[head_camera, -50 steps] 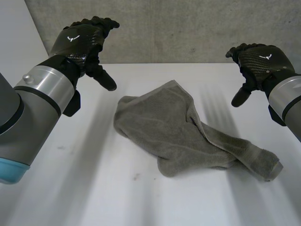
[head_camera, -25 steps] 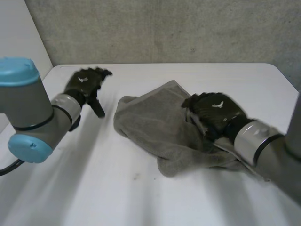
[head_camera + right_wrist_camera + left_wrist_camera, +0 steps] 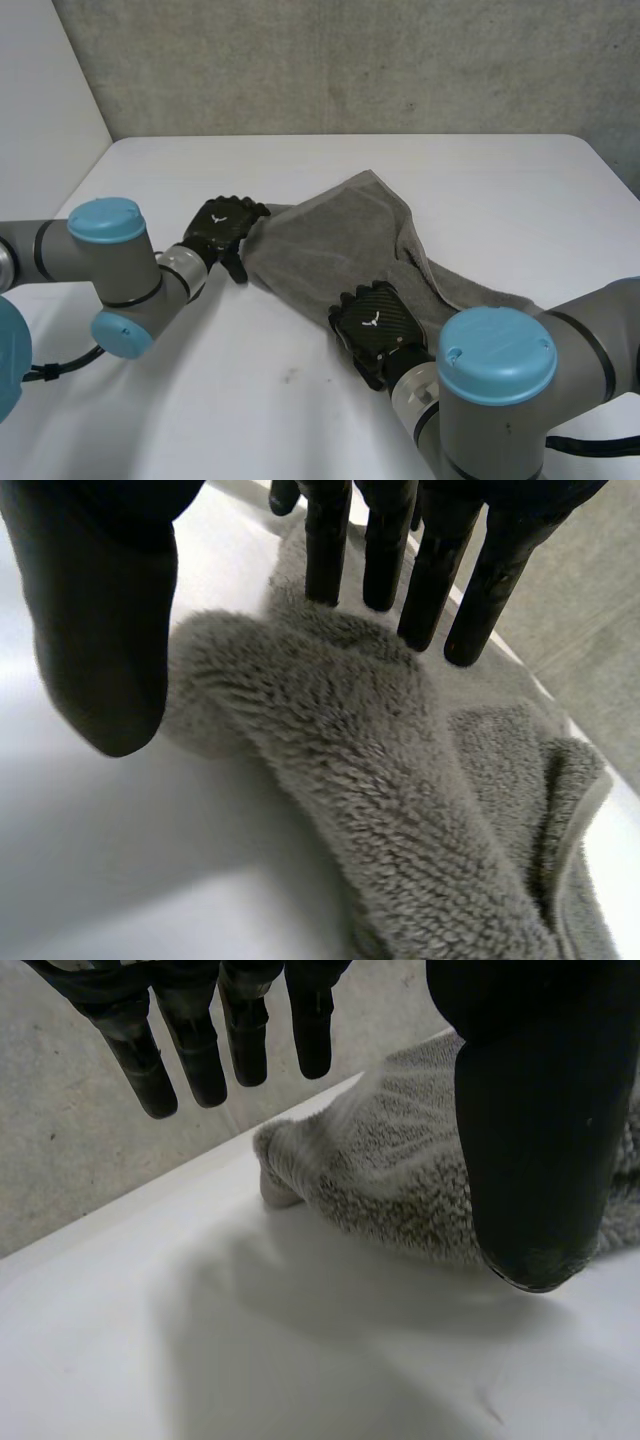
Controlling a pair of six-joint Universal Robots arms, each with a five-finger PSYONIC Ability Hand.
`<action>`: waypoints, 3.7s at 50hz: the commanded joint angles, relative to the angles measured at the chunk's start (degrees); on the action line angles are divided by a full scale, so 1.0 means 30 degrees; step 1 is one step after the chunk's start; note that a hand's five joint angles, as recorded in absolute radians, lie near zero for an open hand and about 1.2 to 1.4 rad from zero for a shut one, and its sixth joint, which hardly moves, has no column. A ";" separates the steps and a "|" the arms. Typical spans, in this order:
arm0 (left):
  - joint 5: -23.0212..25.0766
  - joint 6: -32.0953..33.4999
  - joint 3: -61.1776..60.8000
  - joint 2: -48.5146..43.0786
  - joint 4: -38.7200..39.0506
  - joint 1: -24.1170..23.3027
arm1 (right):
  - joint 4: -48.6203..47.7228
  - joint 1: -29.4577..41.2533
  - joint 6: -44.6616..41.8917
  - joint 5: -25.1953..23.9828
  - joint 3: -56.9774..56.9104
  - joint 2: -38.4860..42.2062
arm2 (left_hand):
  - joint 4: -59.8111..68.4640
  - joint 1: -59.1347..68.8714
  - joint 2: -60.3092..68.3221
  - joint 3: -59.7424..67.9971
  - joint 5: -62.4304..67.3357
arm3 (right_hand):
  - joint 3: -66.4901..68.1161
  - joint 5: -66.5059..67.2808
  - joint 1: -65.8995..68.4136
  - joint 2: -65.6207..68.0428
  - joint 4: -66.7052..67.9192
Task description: Fold the towel.
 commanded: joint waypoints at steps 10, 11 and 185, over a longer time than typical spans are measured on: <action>0.0917 0.0037 0.1264 -0.1204 0.0023 -0.0084 | -0.1636 -0.0050 -0.0648 0.0162 -0.0235 0.1465 | 0.7031 0.6981 0.7020 0.7027 0.6991 | 0.7085 0.6913 0.7196 0.7373 0.7137; 0.0917 0.0008 0.1496 -0.1378 -0.0006 -0.0084 | -0.1636 -0.0050 -0.0648 0.0162 -0.0322 0.1552 | 0.7031 0.6981 0.7020 0.7027 0.6991 | 0.7140 0.6969 0.7252 0.7429 0.7192; -0.4737 -0.2922 -1.0454 1.3591 0.5004 -0.2370 | 1.4829 -0.9865 0.3366 -1.2171 -0.7032 -0.6651 | 2.0929 2.0879 2.0919 2.0925 2.0889 | 1.8111 1.7939 1.8222 1.8399 1.8163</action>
